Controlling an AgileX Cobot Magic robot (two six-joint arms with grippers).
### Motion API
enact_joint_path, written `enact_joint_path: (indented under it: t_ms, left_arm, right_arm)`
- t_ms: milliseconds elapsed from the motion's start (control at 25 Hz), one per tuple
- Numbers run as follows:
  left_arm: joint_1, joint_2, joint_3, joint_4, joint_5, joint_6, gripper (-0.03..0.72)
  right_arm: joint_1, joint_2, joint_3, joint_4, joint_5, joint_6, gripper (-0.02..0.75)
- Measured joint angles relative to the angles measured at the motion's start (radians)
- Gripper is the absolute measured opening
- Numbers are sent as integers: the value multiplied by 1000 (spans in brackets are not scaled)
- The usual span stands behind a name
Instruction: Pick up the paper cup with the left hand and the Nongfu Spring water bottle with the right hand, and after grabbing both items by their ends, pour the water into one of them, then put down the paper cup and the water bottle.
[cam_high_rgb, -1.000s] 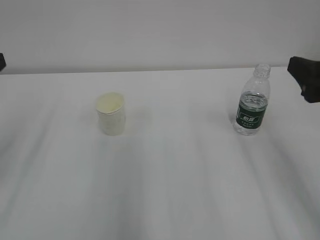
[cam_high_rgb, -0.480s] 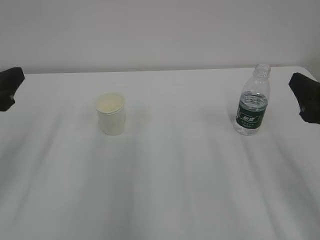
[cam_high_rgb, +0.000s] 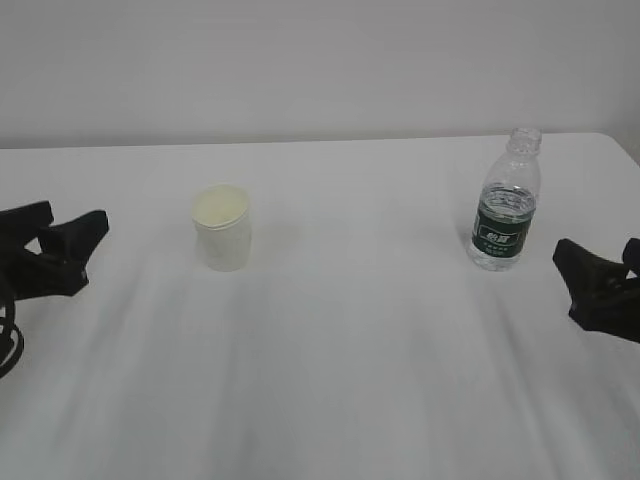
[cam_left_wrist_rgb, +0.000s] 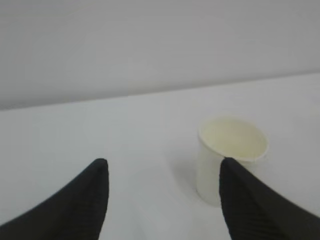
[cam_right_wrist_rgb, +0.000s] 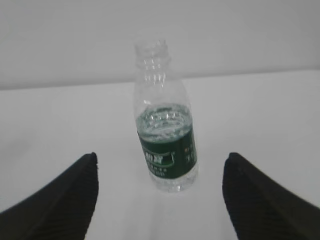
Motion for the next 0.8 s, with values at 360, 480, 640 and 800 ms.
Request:
enact_joint_path:
  t_ms: [360,480,640,800]
  left_arm:
    - [-2,67,11,79,-15,0,495]
    - [-2,67,11,88,-15,0,495]
    - [-2,68,11,121,-15,0,495]
    - [-2,116,11,138,-21,0,494]
  right_arm:
    - [0,132,-2,0,-9,0,590]
    - [0,156,-24,13,-9,0,590]
    - [0,198,-73,23,-14,2,590]
    - [0,248,-126,12,-16,2,591]
